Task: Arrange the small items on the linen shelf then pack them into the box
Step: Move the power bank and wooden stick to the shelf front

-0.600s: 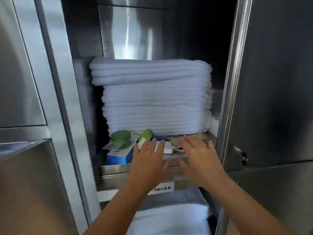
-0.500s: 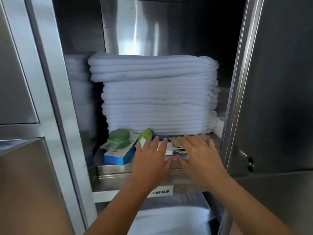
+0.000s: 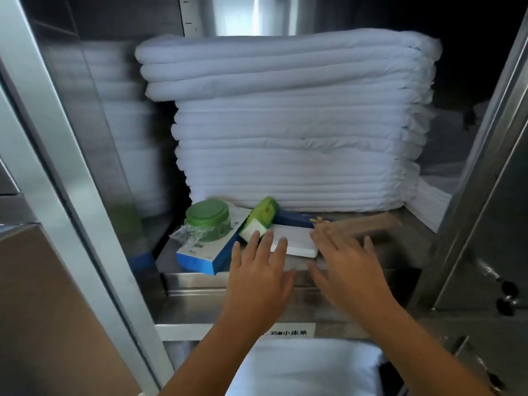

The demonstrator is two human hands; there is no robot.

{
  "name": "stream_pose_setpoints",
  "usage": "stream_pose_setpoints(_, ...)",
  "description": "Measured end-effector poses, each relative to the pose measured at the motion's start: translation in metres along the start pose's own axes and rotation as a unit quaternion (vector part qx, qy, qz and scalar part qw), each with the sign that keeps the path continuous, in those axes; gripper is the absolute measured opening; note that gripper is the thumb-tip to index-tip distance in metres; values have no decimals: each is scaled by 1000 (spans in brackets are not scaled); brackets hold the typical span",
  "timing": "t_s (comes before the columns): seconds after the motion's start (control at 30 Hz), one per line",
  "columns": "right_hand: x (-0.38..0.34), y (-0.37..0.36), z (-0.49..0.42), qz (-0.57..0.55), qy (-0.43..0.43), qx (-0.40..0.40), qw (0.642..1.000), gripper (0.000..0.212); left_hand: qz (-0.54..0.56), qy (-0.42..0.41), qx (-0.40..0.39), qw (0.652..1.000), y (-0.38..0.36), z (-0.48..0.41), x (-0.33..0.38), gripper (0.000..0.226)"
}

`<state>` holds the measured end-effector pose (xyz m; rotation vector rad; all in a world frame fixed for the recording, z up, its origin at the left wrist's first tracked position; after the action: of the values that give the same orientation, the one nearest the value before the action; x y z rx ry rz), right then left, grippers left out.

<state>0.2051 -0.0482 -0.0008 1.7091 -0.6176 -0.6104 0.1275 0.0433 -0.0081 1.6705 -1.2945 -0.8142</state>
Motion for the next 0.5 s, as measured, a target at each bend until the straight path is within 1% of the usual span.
stream_pose_setpoints(0.13,2,-17,-16,3,-22,4,1000,54,1,-22,-5,1000,-21,-13,-8,52)
stream_pose_setpoints(0.23,9,-27,-26,2,-42,1,999,56,19,-27,-29,999,-38,-26,-14,52)
stream_pose_setpoints(0.33,18,-42,-32,25,-53,-43,997,60,43,-26,-58,997,-54,-37,-12,53)
stream_pose_setpoints(0.4,26,-48,-37,25,-54,-52,997,60,46,-35,-61,996,-61,-44,-9,53)
stream_pose_setpoints(0.5,36,-45,-44,1,-44,-13,999,58,40,-40,-78,995,-70,-55,-4,53)
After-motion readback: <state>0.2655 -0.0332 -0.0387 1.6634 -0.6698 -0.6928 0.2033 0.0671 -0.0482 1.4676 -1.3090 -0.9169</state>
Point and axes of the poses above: each hand's wrist, its own z-axis away from the middle knuckle, its own y-axis out of the back of the hand, x = y × z, the point moved 7 cm from there along -z, towards the middle knuckle, and after that the axes turned 12 degrees about -x, right-handed, at the moved point
